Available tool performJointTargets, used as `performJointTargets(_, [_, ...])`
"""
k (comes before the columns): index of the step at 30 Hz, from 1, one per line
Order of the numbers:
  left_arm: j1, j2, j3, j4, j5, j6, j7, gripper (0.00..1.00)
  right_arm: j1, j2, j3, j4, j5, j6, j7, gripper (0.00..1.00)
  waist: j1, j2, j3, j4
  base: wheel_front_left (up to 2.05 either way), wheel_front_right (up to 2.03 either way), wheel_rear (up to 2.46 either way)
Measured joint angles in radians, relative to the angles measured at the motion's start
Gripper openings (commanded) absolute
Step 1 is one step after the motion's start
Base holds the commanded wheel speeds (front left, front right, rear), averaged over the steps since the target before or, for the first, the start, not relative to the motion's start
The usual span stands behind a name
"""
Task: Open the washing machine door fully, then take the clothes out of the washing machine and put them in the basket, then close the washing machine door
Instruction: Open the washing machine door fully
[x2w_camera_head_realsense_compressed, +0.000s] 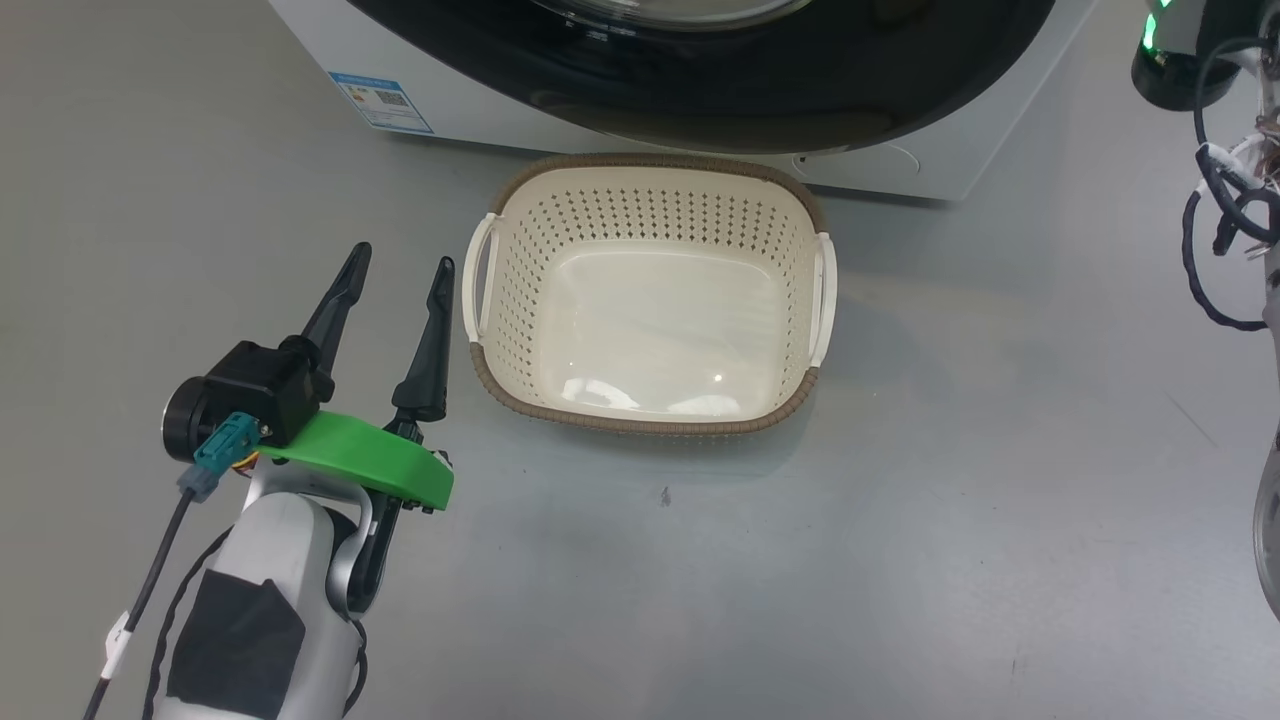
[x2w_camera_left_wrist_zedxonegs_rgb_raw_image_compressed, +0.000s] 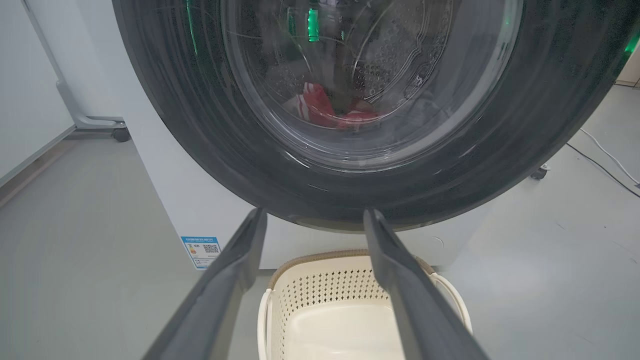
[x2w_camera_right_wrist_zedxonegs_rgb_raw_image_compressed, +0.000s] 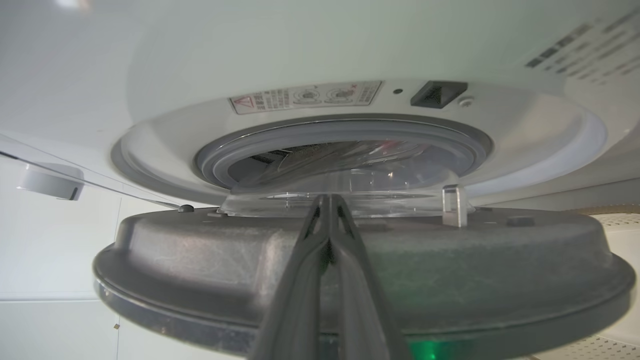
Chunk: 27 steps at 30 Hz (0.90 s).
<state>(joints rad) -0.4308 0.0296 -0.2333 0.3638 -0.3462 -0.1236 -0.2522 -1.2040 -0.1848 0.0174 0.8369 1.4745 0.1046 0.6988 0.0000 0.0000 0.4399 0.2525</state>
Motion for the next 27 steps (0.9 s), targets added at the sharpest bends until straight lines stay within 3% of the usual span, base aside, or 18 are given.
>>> performJointTargets(27, [0.075,0.001,0.043,0.022,0.023,-0.001,0.000,1.00,0.202,0.078,0.062,-0.007,0.024,0.017,0.093,0.00,0.0000,0.0000,-0.161,-0.046,0.00,0.00,0.00])
